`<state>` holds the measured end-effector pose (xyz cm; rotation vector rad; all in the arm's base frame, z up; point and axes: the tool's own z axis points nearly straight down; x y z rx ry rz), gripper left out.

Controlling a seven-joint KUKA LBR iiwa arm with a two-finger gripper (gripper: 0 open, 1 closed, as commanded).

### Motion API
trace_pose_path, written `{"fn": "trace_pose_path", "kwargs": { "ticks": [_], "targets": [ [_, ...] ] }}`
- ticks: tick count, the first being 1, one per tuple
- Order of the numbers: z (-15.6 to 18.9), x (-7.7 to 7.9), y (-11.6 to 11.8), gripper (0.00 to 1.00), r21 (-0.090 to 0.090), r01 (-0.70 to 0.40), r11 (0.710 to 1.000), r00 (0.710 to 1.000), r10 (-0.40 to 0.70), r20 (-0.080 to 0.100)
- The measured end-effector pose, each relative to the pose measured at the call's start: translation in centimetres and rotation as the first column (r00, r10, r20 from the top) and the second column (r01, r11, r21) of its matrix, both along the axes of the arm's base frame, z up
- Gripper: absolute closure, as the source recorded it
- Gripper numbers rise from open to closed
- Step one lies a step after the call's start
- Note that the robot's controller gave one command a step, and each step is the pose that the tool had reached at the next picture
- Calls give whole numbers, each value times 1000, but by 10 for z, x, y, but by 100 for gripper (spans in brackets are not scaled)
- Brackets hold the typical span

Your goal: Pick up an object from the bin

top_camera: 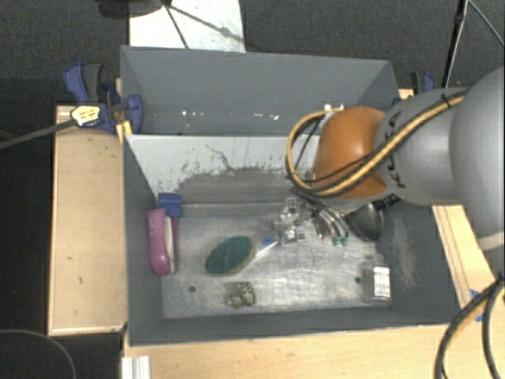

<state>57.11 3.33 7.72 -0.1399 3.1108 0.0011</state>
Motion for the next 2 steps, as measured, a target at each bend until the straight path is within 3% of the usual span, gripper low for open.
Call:
{"fn": "trace_pose_path", "kwargs": {
  "ticks": [1,2],
  "targets": [
    [189,-14,5,100,-3,-191,982,981,191,-16],
    [86,-52,56,100,1,-179,984,983,178,-34]
  ]
}}
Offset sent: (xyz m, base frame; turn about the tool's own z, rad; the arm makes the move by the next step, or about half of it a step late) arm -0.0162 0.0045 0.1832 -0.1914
